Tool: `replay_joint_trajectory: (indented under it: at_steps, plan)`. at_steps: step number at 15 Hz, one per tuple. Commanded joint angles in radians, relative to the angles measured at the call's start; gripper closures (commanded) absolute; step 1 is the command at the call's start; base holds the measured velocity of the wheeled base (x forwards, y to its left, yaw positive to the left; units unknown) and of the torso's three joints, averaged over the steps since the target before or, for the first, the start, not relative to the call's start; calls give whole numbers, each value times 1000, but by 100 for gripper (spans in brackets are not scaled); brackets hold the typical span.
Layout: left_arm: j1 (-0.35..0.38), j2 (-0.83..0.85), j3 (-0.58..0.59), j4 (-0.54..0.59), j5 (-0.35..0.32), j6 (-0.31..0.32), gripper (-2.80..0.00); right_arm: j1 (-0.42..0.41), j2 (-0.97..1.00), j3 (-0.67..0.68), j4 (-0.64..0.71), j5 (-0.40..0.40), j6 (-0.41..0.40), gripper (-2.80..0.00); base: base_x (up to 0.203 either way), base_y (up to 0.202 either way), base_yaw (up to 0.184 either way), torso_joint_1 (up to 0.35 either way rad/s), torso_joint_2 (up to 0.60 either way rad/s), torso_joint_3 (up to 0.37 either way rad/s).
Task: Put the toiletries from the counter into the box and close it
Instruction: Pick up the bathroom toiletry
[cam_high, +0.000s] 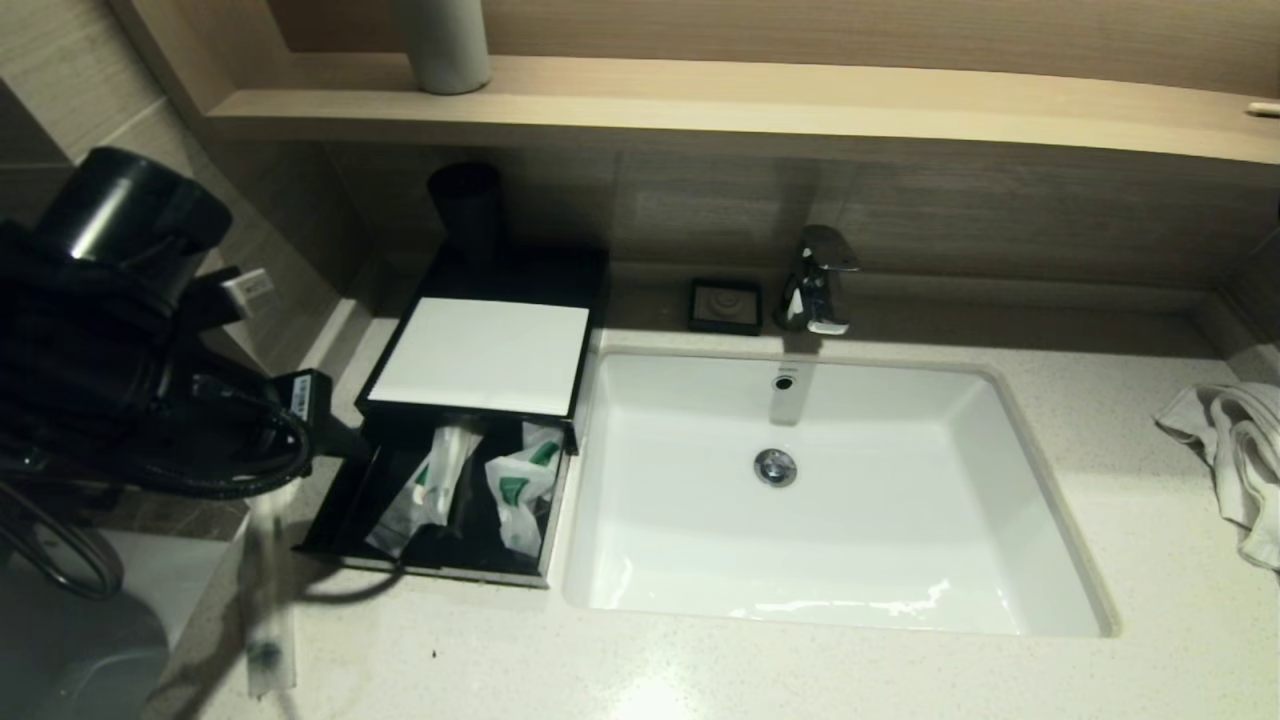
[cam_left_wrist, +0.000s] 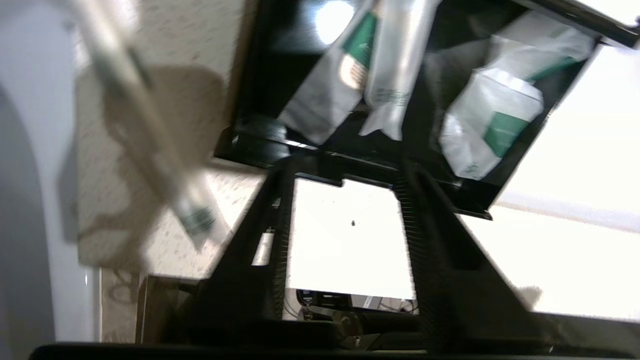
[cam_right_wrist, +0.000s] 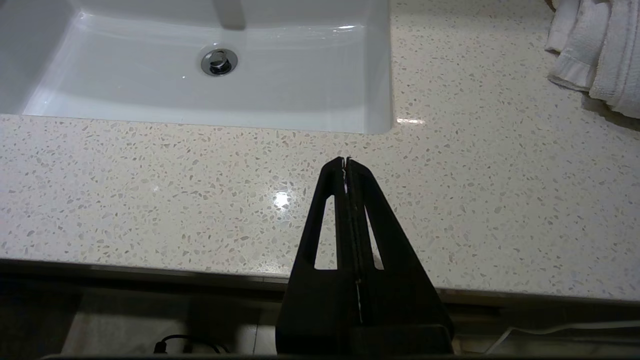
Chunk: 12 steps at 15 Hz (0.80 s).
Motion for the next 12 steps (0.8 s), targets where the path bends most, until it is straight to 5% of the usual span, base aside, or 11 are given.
replay_joint_trajectory:
  at_steps: [1,6,12]
  plan:
    - [8,-45,36,12,54,-77,0,0,0,0,0,1,-1,0,0,0,0,0,0,0]
    - [7,-136,181,12,68,-266,0,0,0,0,0,1,-1,0,0,0,0,0,0,0]
    - [7,-128,344,8,156,-374,0,0,0,0,0,1,-1,0,0,0,0,0,0,0]
